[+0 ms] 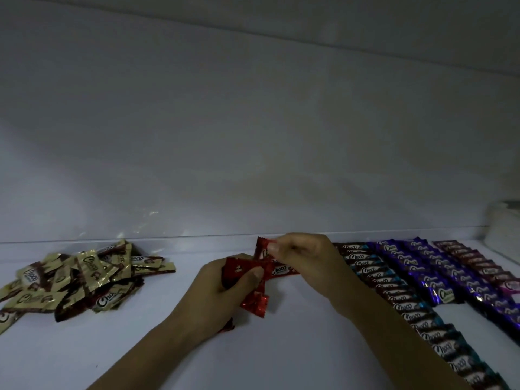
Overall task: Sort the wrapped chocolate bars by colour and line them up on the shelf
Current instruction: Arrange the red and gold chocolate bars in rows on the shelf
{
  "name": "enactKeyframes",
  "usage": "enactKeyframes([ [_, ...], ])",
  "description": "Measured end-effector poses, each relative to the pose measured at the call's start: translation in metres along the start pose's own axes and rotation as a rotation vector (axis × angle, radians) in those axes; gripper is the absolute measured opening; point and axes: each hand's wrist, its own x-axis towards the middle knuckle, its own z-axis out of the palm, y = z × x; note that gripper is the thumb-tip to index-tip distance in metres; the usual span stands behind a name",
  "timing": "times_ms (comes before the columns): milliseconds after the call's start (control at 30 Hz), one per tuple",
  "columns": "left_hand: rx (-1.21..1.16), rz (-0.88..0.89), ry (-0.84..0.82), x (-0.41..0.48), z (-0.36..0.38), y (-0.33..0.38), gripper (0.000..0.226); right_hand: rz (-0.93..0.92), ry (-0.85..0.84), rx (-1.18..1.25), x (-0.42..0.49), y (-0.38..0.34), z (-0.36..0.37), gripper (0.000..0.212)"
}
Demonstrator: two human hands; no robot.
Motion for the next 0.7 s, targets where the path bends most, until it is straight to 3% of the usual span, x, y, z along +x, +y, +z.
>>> enactKeyframes([
  [300,-0.032,-0.041,0.127,0.002,0.001,-0.001,0.018,0.128,0.165,0.229,-0.001,-0.005,-0.005,0.018],
  [500,-0.119,-0.116,0.285,0.008,-0.002,-0.01,0.018,0.183,0.302,0.165,0.004,-0.005,-0.013,0.022],
  [600,-0.13,-0.093,0.31,0.009,-0.002,-0.011,0.017,0.28,0.19,0.079,0.002,-0.003,-0.013,0.01],
  [700,-0.153,-0.076,0.32,0.008,0.0,-0.006,0.019,0.4,-0.004,-0.218,-0.006,0.002,-0.014,0.013],
])
